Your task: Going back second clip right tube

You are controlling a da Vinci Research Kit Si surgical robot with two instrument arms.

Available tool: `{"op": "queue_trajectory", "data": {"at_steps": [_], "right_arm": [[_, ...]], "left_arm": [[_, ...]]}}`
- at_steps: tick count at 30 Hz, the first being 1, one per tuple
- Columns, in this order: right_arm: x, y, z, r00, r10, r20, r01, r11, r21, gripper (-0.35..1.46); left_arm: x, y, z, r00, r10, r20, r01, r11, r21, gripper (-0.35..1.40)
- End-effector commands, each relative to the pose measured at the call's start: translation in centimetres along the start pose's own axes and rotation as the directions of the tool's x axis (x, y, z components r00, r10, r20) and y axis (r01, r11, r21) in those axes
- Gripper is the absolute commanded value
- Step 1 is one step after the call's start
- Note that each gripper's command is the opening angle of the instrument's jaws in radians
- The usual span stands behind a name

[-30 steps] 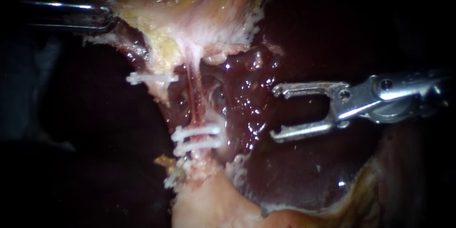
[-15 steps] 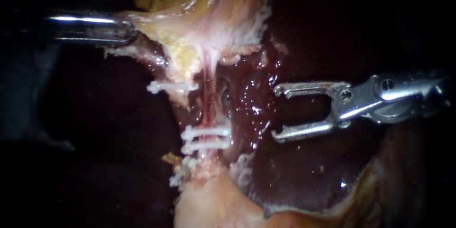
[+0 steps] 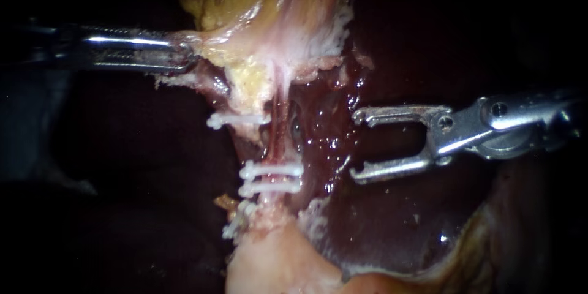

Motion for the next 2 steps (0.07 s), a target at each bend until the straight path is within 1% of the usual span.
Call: {"op": "queue_trajectory", "data": {"at_steps": [1, 2], "right_arm": [[0.00, 0.00, 0.00, 1.000, 0.000, 0.000, 0.000, 1.000, 0.003, 0.50], [0.00, 0.00, 0.00, 1.000, 0.000, 0.000, 0.000, 1.000, 0.003, 0.50]], "left_arm": [[0.00, 0.00, 0.00, 1.0000, 0.000, 0.000, 0.000, 1.000, 0.000, -0.35], [0.00, 0.00, 0.00, 1.0000, 0.000, 0.000, 0.000, 1.000, 0.000, -0.35]]}}
